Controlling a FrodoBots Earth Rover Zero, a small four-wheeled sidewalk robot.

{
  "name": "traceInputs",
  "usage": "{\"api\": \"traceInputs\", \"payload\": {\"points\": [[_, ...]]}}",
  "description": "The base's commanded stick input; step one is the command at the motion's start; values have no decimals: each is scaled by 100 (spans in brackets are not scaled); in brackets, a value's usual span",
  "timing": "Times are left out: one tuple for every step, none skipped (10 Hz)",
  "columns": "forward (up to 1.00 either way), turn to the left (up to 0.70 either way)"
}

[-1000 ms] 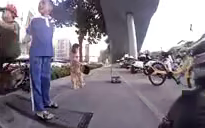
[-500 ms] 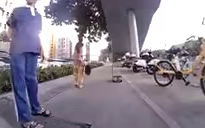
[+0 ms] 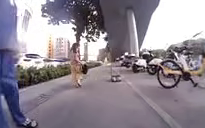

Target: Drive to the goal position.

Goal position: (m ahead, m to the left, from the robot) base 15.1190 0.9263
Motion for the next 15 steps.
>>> {"api": "traceInputs", "payload": {"points": [[45, 0], [45, 0], [45, 0], [45, 0], [45, 0], [45, 0], [45, 0], [45, 0], [45, 0], [45, 0], [45, 0], [45, 0], [45, 0], [45, 0], [45, 0]]}}
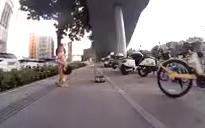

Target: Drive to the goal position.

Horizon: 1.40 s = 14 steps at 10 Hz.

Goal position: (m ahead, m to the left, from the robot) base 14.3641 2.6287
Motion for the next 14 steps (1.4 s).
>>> {"api": "traceInputs", "payload": {"points": [[45, 0], [45, 0], [45, 0], [45, 0], [45, 0], [45, 0], [45, 0], [45, 0], [45, 0], [45, 0], [45, 0], [45, 0], [45, 3], [45, 15]]}}
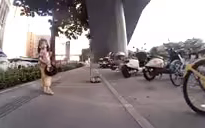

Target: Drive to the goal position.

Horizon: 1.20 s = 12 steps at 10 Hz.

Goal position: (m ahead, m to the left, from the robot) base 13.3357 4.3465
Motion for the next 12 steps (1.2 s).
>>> {"api": "traceInputs", "payload": {"points": [[45, 20], [45, 9], [45, 0], [45, 0], [45, 0], [45, 0], [45, 0], [45, 0], [45, 0], [45, 0], [45, 0], [45, 0]]}}
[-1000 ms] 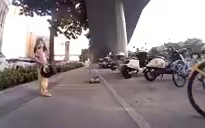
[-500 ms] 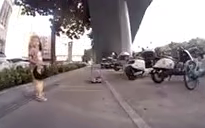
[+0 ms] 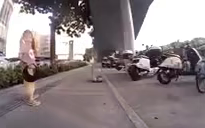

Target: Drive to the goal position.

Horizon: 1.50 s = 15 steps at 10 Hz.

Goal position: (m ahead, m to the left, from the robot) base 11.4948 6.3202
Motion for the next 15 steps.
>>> {"api": "traceInputs", "payload": {"points": [[45, 0], [45, 0], [45, 0], [45, 0], [45, 0], [45, 0], [45, 0], [45, 0], [45, 0], [45, 0], [45, 0], [45, 0], [45, 0], [45, 0], [45, 0]]}}
